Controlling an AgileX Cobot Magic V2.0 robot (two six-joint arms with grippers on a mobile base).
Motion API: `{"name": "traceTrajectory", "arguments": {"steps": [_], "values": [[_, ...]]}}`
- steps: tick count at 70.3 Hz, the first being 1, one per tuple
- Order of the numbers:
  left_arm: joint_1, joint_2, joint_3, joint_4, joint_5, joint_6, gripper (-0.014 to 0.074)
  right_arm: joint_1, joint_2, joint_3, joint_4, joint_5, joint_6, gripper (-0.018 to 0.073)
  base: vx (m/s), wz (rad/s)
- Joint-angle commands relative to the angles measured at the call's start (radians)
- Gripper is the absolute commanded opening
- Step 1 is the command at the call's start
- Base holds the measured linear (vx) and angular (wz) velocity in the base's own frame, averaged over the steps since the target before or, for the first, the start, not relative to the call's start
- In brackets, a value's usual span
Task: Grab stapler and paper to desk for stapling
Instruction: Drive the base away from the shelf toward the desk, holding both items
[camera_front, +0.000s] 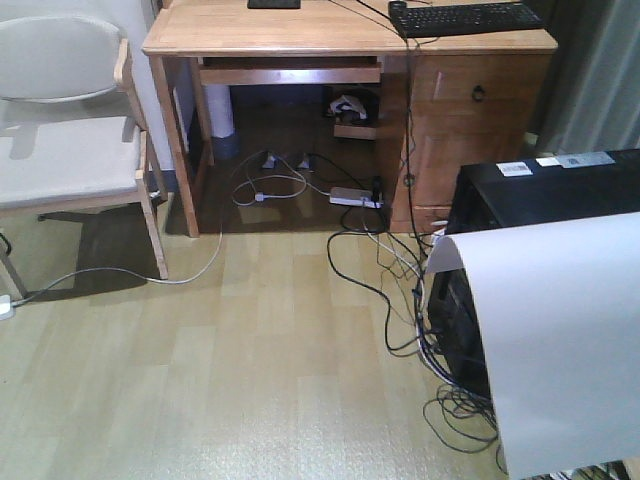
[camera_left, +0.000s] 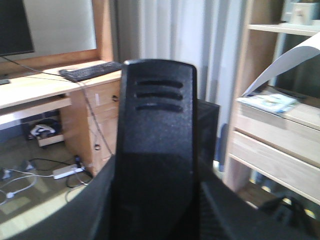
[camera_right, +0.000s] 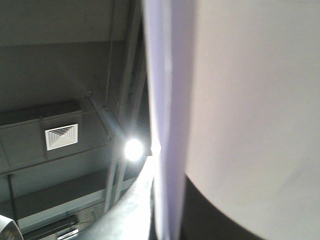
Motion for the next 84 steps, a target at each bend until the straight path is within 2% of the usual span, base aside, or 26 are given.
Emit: {"name": "traceTrajectory", "arguments": {"steps": [1, 84], "values": [[-0.005, 0.014, -0.021, -0.017, -0.118, -0.002, -0.0006, -0.008, 0.009, -0.024, 0.011, -0.042, -0.007, -0.0007, 0.25, 0.15], [-0.005, 0.014, -0.021, -0.017, -0.118, -0.002, -0.0006, -0.008, 0.009, -0.024, 0.011, -0.041, -0.007, -0.0007, 0.38, 0.11]]}}
